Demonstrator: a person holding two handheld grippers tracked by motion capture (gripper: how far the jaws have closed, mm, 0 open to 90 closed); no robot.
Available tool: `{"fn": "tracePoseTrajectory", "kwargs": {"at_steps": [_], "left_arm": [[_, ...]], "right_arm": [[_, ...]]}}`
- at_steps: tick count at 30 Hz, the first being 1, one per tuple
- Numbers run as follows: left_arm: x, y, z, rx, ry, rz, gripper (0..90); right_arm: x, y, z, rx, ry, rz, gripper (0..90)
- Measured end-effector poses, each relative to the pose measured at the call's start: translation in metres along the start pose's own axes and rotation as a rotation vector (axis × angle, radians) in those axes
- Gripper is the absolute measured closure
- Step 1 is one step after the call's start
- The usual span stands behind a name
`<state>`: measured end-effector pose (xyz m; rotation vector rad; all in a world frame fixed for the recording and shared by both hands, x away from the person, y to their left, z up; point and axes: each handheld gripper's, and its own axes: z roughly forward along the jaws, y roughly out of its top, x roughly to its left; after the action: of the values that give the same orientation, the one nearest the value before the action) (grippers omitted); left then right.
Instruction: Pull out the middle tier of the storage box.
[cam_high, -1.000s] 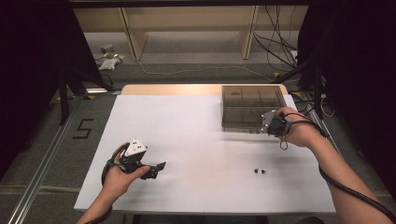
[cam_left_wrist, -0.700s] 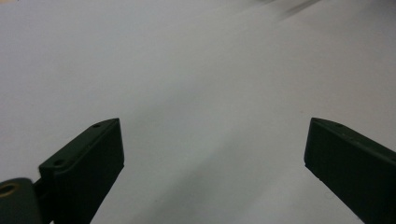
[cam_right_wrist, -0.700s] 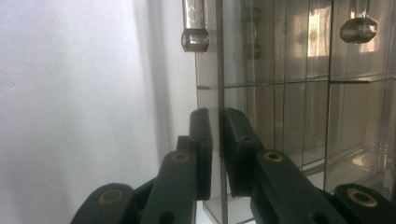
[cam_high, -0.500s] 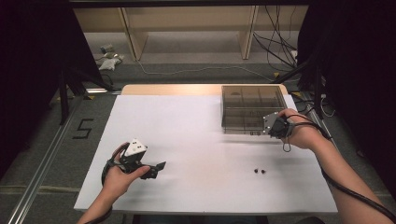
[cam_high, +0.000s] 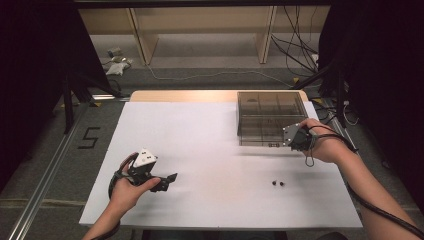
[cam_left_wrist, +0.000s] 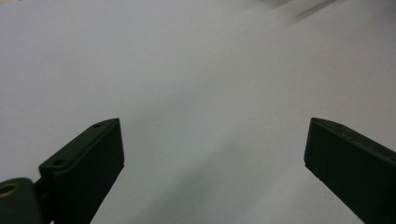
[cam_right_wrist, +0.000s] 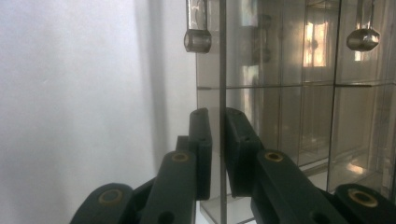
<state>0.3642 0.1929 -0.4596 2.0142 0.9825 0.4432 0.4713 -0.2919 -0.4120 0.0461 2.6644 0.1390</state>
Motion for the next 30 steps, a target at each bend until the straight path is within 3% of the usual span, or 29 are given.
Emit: {"fn": "tracePoseTrajectory", "kwargs": {"at_steps": [11, 30], "left_arm": [[-0.0001, 0.0001, -0.0002, -0.002, 0.001, 0.000, 5.0], [0.0000, 0.0002, -0.0004, -0.002, 0.001, 0.001, 5.0]], "right_arm": [[0.0066, -0.0019, -0.0003, -0.018, -0.008, 0.007, 82.5], [0.0062, -0.0080, -0.0026, -0.003, -0.020, 0.014, 82.1]]}}
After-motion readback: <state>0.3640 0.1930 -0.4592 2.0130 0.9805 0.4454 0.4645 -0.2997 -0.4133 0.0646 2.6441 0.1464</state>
